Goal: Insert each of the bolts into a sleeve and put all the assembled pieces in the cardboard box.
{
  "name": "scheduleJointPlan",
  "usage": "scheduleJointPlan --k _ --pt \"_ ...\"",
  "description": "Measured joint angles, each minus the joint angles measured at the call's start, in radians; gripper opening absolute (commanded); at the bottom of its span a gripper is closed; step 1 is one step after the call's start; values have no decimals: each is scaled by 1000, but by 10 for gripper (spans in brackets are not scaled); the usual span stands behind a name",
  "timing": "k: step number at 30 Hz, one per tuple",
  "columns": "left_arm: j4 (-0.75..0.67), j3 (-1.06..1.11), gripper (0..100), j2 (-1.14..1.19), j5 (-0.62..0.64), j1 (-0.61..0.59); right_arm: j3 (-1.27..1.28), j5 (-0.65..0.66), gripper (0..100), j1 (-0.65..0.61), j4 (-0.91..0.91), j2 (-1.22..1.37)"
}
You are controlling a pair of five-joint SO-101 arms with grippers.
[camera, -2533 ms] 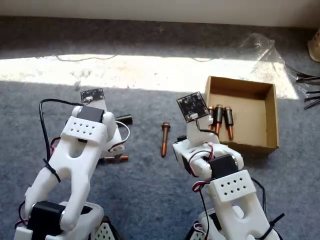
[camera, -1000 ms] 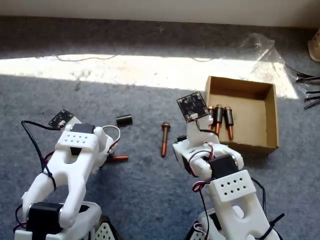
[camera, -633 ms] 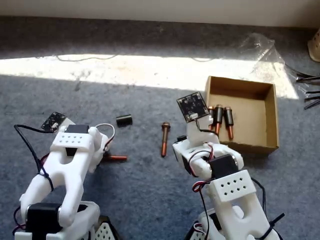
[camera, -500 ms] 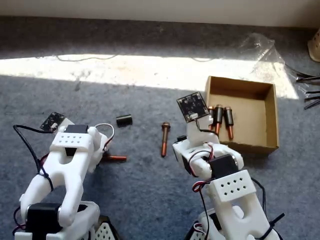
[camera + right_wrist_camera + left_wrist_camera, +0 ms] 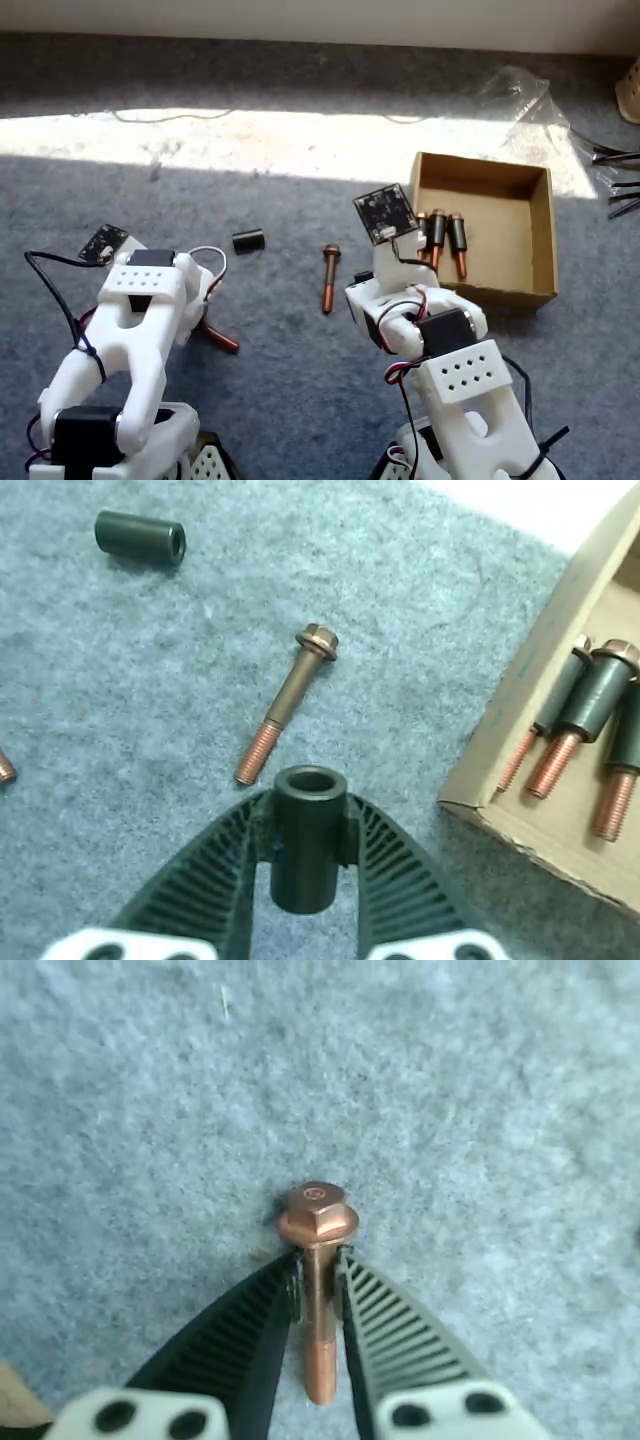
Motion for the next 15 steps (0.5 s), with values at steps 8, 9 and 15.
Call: scheduleJointPlan --k 8,9,15 --pt "-101 49 7 -5 -84 2 0 0 5 0 0 0" --pt "-118 60 8 -11 -86 2 0 0 5 0 0 0" --pt "-147 71 8 -14 -87 2 0 0 5 0 0 0"
